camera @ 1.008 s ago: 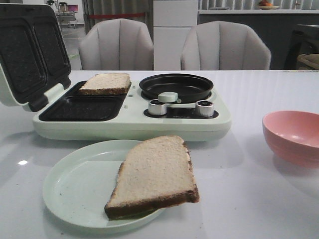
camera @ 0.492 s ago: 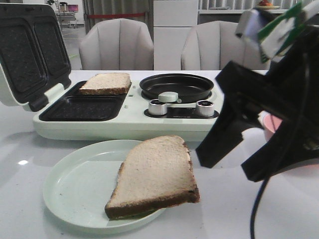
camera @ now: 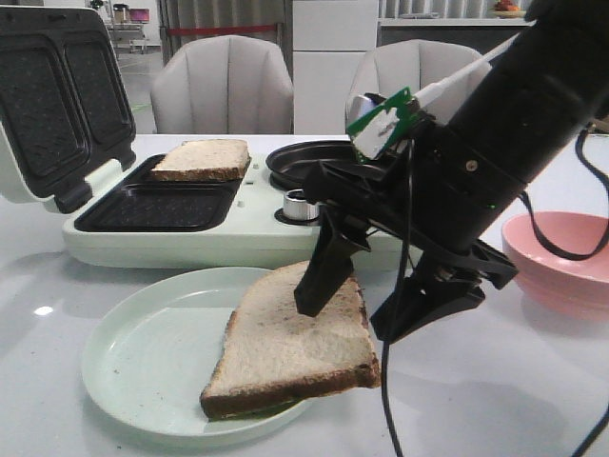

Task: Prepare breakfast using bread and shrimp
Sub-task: 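Grasp the remaining bread slice on the plate with the right gripper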

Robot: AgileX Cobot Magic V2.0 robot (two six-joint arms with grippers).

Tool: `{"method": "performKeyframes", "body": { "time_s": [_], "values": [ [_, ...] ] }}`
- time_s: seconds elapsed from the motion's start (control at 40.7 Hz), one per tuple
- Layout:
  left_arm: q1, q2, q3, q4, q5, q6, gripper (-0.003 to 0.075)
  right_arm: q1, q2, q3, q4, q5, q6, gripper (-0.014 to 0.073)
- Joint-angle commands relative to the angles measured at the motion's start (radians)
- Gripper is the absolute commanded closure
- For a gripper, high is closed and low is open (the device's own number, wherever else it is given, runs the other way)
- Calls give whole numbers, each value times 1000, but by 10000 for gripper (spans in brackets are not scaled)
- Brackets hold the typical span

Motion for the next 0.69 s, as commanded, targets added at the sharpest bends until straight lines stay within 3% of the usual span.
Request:
{"method": "performKeyframes", "body": {
  "time_s": [0.0,0.172,0.295,0.443,0.664],
  "values": [
    [-6,8,-30,3,-80,-2,106,1,-16,-46,34,34,-15,101],
    [-6,8,-30,3,-80,-2,106,1,-14,-49,34,44,-15,338],
    [-6,8,-30,3,-80,-2,106,1,-20,-49,33,50,-15,456],
    [-6,8,-30,3,-80,-2,106,1,-60,-49,30,64,-15,512],
    [-6,8,-30,3,-80,-2,106,1,-190,-51,29,100,-15,513]
  ]
}}
